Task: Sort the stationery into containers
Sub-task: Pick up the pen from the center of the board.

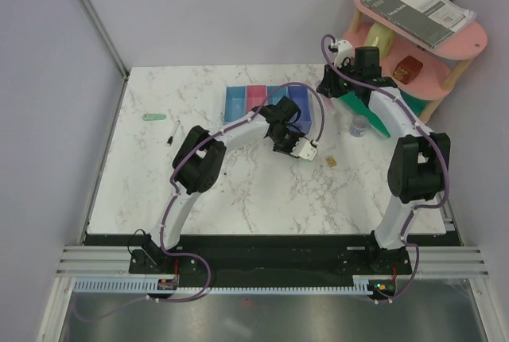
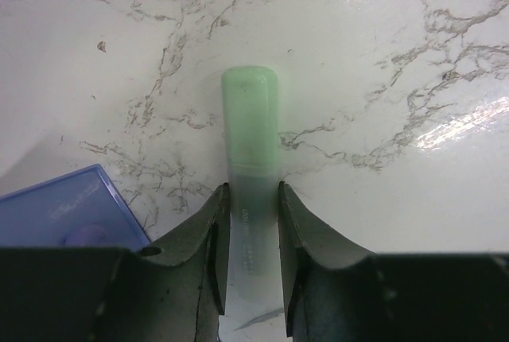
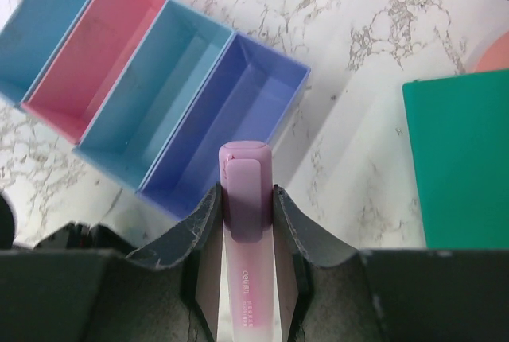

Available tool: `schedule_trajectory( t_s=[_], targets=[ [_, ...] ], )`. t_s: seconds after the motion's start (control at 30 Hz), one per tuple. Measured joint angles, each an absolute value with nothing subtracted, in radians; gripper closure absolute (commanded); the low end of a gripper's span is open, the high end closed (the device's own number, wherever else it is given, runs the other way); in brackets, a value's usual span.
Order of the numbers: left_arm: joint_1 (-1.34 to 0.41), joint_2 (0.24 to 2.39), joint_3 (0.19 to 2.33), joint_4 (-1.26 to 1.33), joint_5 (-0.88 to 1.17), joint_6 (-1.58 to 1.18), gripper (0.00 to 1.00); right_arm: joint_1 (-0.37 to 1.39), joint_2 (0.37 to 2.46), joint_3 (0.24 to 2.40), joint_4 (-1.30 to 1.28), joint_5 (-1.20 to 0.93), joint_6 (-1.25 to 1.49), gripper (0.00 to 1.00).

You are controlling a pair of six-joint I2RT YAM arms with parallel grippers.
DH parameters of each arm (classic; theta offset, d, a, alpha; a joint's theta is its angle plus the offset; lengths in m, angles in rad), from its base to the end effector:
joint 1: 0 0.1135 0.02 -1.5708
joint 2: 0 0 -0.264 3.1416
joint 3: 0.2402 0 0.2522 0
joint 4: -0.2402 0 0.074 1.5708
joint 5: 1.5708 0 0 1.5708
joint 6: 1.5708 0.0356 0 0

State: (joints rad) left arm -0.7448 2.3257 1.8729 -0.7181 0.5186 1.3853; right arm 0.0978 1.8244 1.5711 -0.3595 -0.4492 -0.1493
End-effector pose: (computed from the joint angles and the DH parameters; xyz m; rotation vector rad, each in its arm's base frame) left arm 0.3470 -0.3439 0.1559 2.3100 1.1217 -0.4821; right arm 0.4216 0.0569 0.3047 -0.5145 2.0876 0.4590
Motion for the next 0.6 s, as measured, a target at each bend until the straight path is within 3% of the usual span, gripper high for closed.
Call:
schedule_trajectory(
  t_s=[0.6],
  targets=[
    [-0.766, 2.172, 1.678, -0.806, 0.499, 1.233, 0.98, 0.188, 2.12, 1.692, -0.126, -0.411, 0.043, 0.7]
  ],
)
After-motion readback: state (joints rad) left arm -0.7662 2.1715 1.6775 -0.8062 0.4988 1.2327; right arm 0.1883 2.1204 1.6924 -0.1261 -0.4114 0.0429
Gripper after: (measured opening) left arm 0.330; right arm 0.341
